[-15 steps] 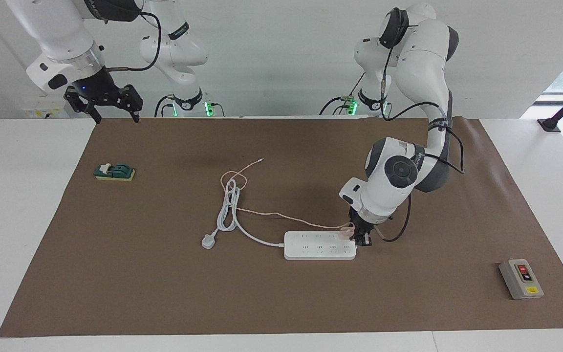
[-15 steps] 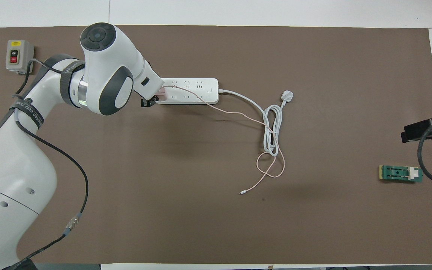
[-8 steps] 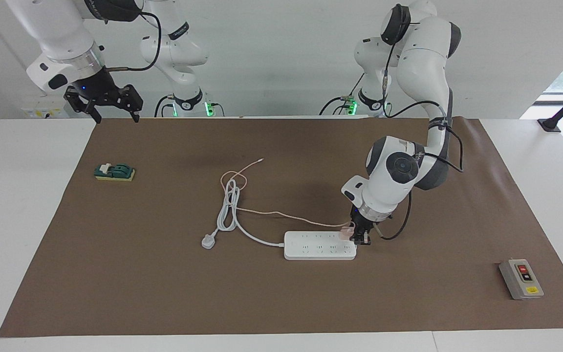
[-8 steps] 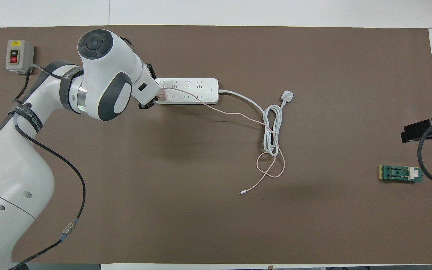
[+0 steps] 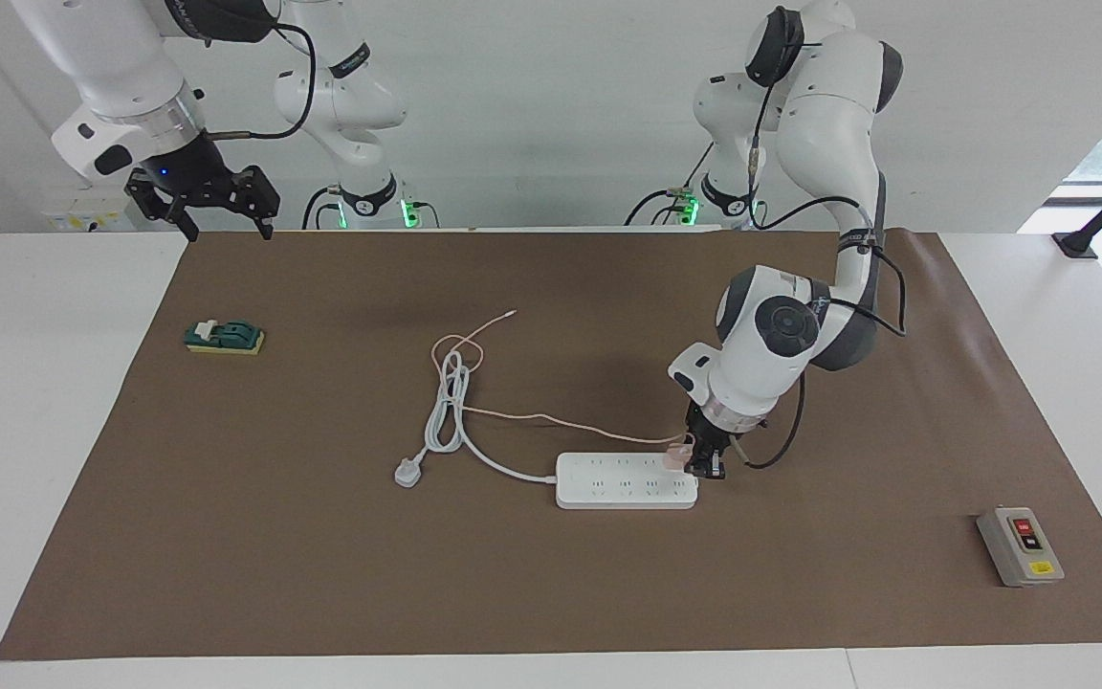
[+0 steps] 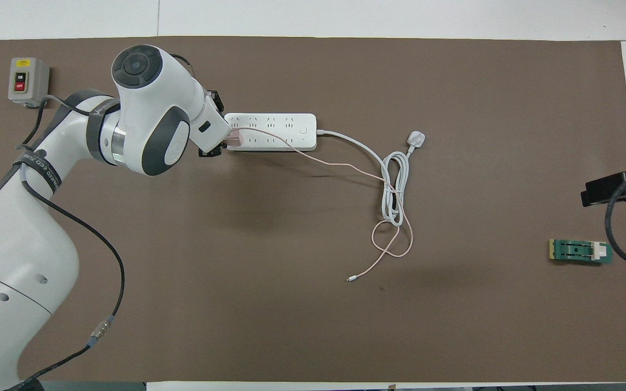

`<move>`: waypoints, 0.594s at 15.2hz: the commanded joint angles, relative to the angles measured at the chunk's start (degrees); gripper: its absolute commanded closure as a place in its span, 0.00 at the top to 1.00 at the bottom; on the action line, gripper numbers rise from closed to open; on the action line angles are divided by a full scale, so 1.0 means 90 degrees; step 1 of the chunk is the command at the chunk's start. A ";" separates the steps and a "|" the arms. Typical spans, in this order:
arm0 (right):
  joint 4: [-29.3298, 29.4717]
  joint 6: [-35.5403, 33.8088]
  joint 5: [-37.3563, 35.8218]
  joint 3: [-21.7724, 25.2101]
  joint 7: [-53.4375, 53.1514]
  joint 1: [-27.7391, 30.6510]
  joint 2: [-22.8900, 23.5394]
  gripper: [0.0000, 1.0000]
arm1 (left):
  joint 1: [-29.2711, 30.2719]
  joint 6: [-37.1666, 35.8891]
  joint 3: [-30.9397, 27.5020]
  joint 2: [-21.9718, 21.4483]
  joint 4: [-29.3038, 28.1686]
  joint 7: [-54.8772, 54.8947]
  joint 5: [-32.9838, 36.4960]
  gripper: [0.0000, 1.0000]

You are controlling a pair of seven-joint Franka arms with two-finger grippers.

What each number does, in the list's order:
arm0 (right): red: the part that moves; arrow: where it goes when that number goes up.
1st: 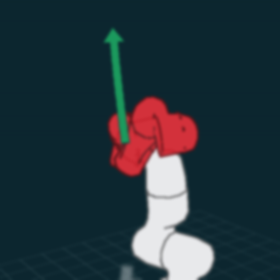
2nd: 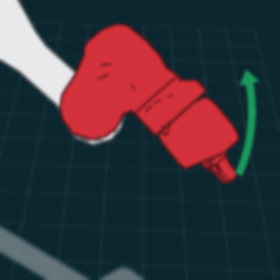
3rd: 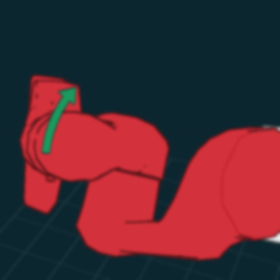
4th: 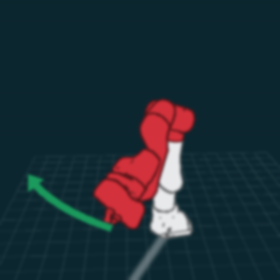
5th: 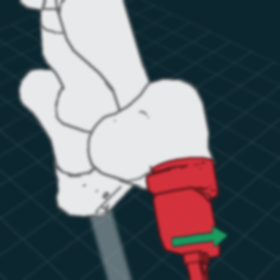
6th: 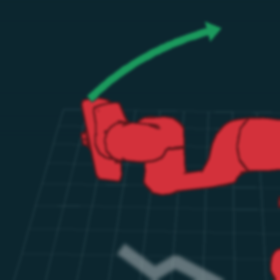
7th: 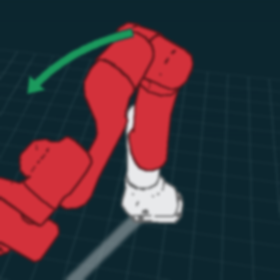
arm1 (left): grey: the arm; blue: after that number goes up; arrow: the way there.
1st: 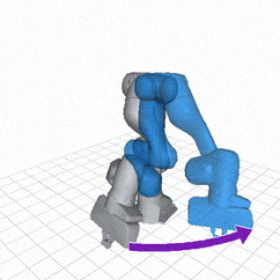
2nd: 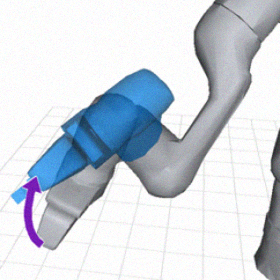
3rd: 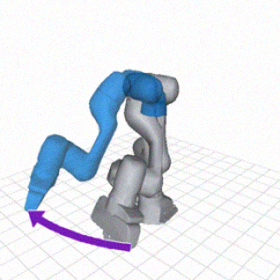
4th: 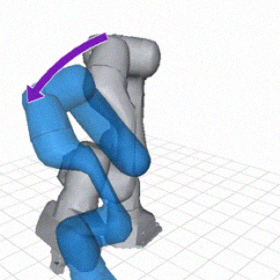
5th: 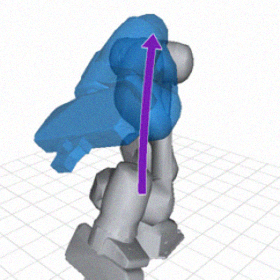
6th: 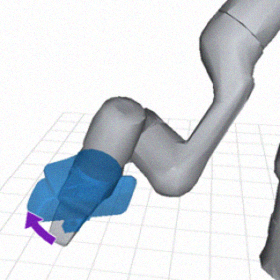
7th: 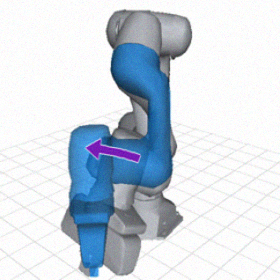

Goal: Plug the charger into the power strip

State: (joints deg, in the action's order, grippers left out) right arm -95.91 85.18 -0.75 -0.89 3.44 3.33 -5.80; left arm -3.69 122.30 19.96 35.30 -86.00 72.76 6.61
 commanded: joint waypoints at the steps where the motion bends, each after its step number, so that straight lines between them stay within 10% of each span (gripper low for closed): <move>1: -0.0096 -0.0079 -0.0093 -0.0037 -0.0099 0.0040 -0.0127 1.00 | 0.0136 -0.0248 0.0058 -0.0219 0.0142 0.0032 -0.0409 1.00; 9: -0.0096 -0.0079 -0.0093 -0.0037 -0.0099 0.0050 -0.0127 1.00 | 0.0526 -0.1993 -0.0031 -0.1547 0.0151 -0.2250 -0.0783 1.00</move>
State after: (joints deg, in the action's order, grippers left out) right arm -95.91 85.18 -0.75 -0.89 3.44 3.33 -5.80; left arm -0.87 109.78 19.85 25.97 -83.32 58.03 0.37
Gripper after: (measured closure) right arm 0.000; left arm 0.000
